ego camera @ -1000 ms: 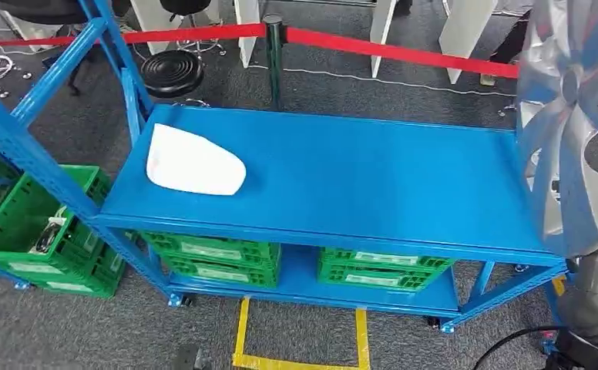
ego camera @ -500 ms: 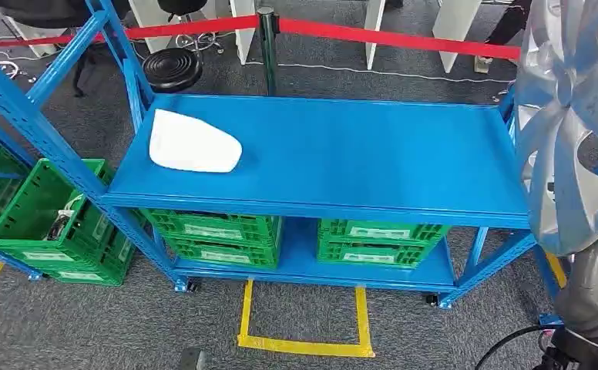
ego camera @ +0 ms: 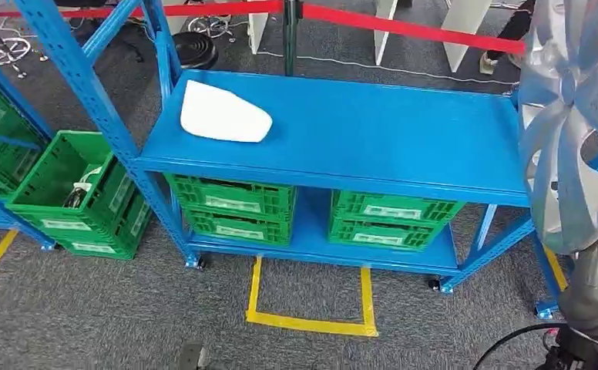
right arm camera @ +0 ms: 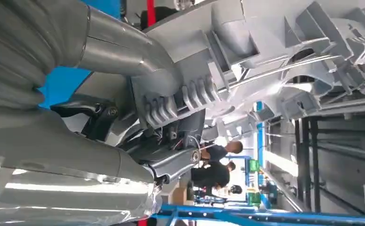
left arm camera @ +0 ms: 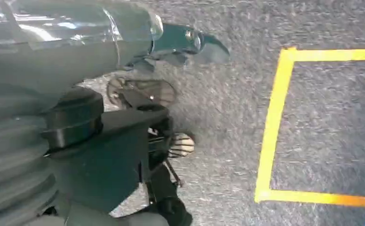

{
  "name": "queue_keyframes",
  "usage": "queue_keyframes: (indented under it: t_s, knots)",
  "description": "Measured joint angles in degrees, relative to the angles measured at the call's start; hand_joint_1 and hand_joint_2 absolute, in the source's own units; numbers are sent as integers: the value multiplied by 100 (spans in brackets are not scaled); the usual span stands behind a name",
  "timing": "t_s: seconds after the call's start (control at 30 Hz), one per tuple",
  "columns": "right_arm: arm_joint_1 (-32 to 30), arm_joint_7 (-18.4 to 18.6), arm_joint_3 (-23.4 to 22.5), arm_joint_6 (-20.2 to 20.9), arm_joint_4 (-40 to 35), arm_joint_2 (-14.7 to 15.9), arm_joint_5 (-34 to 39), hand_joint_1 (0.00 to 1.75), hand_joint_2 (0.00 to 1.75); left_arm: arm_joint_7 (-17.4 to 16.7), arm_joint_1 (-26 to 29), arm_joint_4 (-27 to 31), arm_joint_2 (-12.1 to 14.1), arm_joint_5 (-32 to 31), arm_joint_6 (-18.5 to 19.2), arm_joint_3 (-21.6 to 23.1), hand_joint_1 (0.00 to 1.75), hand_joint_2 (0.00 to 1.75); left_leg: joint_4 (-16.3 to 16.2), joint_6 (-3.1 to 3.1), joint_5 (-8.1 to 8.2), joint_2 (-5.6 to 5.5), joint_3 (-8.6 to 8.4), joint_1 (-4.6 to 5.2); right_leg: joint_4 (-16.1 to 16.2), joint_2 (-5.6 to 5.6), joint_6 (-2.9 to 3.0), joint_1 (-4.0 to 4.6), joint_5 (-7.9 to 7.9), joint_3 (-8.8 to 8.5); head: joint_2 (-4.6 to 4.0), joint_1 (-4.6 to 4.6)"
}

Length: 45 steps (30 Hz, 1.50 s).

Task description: Take the parts from the cabinet and place them on the table.

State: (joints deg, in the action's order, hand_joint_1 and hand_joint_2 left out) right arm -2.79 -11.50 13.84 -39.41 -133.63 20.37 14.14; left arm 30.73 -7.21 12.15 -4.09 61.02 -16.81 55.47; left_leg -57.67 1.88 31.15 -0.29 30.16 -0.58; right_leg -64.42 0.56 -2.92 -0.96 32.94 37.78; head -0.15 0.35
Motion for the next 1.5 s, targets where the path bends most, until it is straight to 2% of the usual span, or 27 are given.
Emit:
queue_keyframes:
  t_s: [0.07, 0.13, 0.23, 0.3, 0.4, 0.43, 0.47, 0.53, 0.57, 0.6, 0.63, 0.7, 0.73, 0.8, 0.87, 0.93, 0.97, 1.0, 1.07, 1.1, 1.13, 1.2, 1.27, 1.3, 1.33, 1.43, 1.5]
  knots:
    - [2, 9, -2, 2, 4, 17, 67, 171, 175, -30, -1, 0, -11, -2, -2, 0, 0, 175, -9, 25, -145, -1, 182, 46, -776, -5, -9, 6, 504, 82, 2, 22]
    - [3, 9, -7, 20, 6, 24, 146, 171, 175, -66, -1, 0, -17, -7, -17, 0, 0, 175, -14, 49, -293, 4, 379, 112, -1061, -6, 44, 14, 346, -25, 2, 41]
    - [12, 9, -15, 24, 13, 26, 159, 171, 175, -76, -5, 0, -28, -35, -24, 0, 0, 175, -17, 56, -492, 9, 600, 184, -51, -28, 243, 114, -186, -811, 2, 46]
    - [47, 9, -48, 28, 9, 46, 162, 171, 175, -92, -9, 4, -55, -63, -35, 0, 0, 175, -28, 21, -600, 29, 657, 223, 976, -32, 375, 170, 47, -1459, 2, 39]
    - [76, 7, -90, 46, 7, 57, 168, 171, 175, -138, 0, 4, -63, -79, -55, 4, 0, 175, -1, -64, -796, 61, 747, 192, 1029, -40, 382, 217, -25, -1337, 2, 35]
    - [82, 7, -92, 44, 17, 55, 203, 171, 175, -146, 7, 4, -55, -79, -70, 7, 0, 175, -34, -83, -735, 61, 812, 195, 1100, 15, 406, 138, -135, -1299, 0, 50]
    - [84, 7, -92, 44, 30, 59, 218, 171, 175, -155, 12, 4, -57, -81, -72, 9, 0, 175, -105, -136, -521, 48, 859, 196, 1098, 4, 417, 150, -201, -1249, 2, 21]
    - [68, 7, -100, 42, 48, 50, 236, 171, 175, -173, 13, 2, -46, -85, -77, 9, 0, 175, -848, -222, 292, 29, 1033, 111, 1081, 14, 461, 146, -347, -1024, 2, -9]
    - [71, 7, -100, 41, 57, 48, 245, 171, 175, -179, 10, 2, -39, -92, -79, 9, 0, 175, -1294, -256, 545, 24, 1114, 97, 1058, 18, 459, 146, -421, -917, 0, -15]
    - [75, 7, -98, 44, 61, 50, 247, 171, 175, -186, 9, 2, -37, -96, -79, 9, 0, 175, -1624, -287, 577, 22, 1150, 79, 1023, 24, 451, 144, -479, -805, 2, -17]
    - [76, 7, -96, 44, 68, 48, 247, 171, 175, -190, 8, 2, -35, -98, -87, 11, 0, 175, -1753, -313, 405, 23, 1103, 61, 978, 28, 437, 140, -536, -689, 0, -26]
    - [76, 7, -94, 46, 92, 48, 249, 171, 175, -199, 7, 2, -33, -101, -105, 11, 0, 175, -1462, -334, -99, 25, 710, 33, 847, 37, 397, 128, -622, -442, 2, -31]
    - [75, 7, -94, 46, 94, 48, 251, 171, 175, -210, 2, 2, -33, -103, -105, 11, 0, 175, -1065, -328, -230, 27, 359, 24, 766, 36, 372, 119, -650, -324, 2, -30]
    - [77, 7, -101, 48, 87, 48, 249, 171, 175, -214, -16, 2, -28, -103, -114, 11, 0, 175, -131, -294, 175, 21, -316, 48, 627, 34, 307, 128, -690, -199, 2, -59]
    - [100, 9, -100, 55, 92, 50, 256, 171, 175, -221, -32, 2, -28, -116, -120, 13, 0, 175, 63, -213, 277, 11, -332, 68, 605, 45, 238, 110, -785, -151, 2, -48]
    - [113, 7, -94, 70, 90, 55, 253, 171, 175, -245, -11, 2, -35, -120, -125, 13, 0, 175, 101, -82, 162, 12, -238, 62, 631, 40, 163, 101, -893, -105, 2, -63]
    - [103, 7, -94, 70, 94, 55, 256, 171, 175, -254, -17, 0, -37, -120, -138, 13, 0, 175, 106, -22, 94, 26, -198, 46, 569, 10, 120, 84, -701, -55, 2, -63]
    - [106, 7, -94, 74, 96, 59, 256, 171, 175, -262, -20, 0, -37, -131, -151, 13, 0, 175, 105, 29, 22, 26, -117, 47, 340, -3, 76, 74, -321, 8, 0, -24]
    - [133, 7, -85, 85, 96, 55, 215, 171, 175, -282, -23, 2, -48, -157, -175, 13, 0, 175, 95, 50, -114, 27, 39, 63, -424, -6, 22, 48, 311, 133, 0, -11]
    - [151, 7, -79, 85, 98, 57, 160, 171, 175, -291, -23, 2, -48, -166, -183, 13, 0, 175, 90, 52, -182, 29, 135, 73, -826, -6, 10, 43, 488, 173, 2, -7]
    - [165, 9, -68, 85, 103, 57, 96, 171, 175, -293, -22, 2, -48, -173, -197, 13, 0, 175, 80, 50, -251, 35, 232, 80, -1081, -8, 10, 44, 482, 159, 0, -4]
    - [203, 9, -31, 81, 103, 55, 9, 171, 175, -299, -24, 2, -46, -186, -218, 13, 0, 175, 53, 34, -371, 48, 414, 90, -875, -13, 34, 45, 86, -144, 2, -2]
    - [244, 15, 11, 57, 103, 55, 0, 171, 175, -348, -35, 2, -50, -216, -227, 17, 0, 175, 47, 3, -481, 55, 530, 101, 97, -31, 92, 47, -196, -840, 2, 2]
    - [273, 35, 33, 41, 103, 55, 4, 171, 175, -358, -43, 7, -52, -225, -240, 20, 0, 175, 43, -23, -521, 60, 563, 129, 642, -59, 129, 66, -116, -1239, 2, 2]
    - [292, 44, 48, 35, 103, 55, 6, 171, 175, -374, -50, 11, -54, -232, -247, 22, 0, 175, 29, -50, -580, 77, 586, 138, 1040, -64, 175, 66, -31, -1430, 2, -4]
    - [289, 50, 74, 24, 120, 52, 6, 171, 175, -387, -45, 15, -46, -238, -275, 22, 0, 175, 70, -150, -777, 113, 679, 123, 1046, -68, 258, 109, -118, -1294, 2, -26]
    - [287, 55, 98, 15, 155, 46, 2, 171, 175, -387, -42, 15, -39, -238, -278, 24, 0, 175, -121, -230, -369, 83, 794, 104, 1089, -16, 361, 66, -263, -1175, 2, -55]
